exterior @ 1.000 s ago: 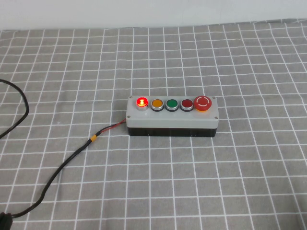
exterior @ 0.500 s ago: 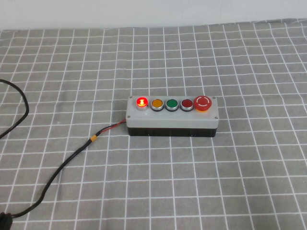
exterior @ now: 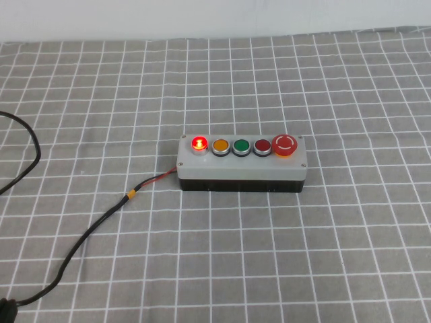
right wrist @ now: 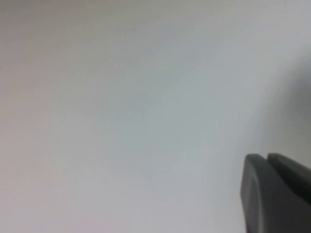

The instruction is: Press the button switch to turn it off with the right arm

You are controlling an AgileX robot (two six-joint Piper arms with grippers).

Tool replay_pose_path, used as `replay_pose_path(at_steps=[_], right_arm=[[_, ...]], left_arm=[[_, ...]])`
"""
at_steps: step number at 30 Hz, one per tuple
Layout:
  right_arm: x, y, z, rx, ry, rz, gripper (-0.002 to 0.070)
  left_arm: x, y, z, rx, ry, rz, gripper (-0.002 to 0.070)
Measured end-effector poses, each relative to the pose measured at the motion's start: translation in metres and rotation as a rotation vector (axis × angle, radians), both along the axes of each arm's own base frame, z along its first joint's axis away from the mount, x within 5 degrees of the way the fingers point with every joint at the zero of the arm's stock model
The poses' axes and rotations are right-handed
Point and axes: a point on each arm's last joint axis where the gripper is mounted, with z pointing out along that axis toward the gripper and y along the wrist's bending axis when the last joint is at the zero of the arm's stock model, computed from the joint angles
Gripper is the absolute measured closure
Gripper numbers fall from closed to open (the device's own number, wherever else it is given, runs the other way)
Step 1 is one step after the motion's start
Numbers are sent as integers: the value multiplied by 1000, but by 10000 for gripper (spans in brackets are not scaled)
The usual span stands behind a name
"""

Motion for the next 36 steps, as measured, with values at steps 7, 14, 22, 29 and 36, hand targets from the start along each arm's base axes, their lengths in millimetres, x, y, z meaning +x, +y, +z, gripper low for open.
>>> replay_pose_path(at_steps=[7, 14, 22, 29, 36], right_arm=[[55, -10, 41, 163, 400, -5, 692], [125, -16, 41, -24, 642, -124, 692], [170, -18, 21, 28, 751, -85, 692], [175, -18, 18, 83, 768, -58, 692], [200, 5, 3, -9, 922, 45, 692]], left_arm=[[0, 0, 0, 0, 0, 0, 678], [0, 0, 0, 0, 0, 0, 678], [0, 0, 0, 0, 0, 0, 678], [0, 0, 0, 0, 0, 0, 678], [0, 0, 0, 0, 0, 0, 678]])
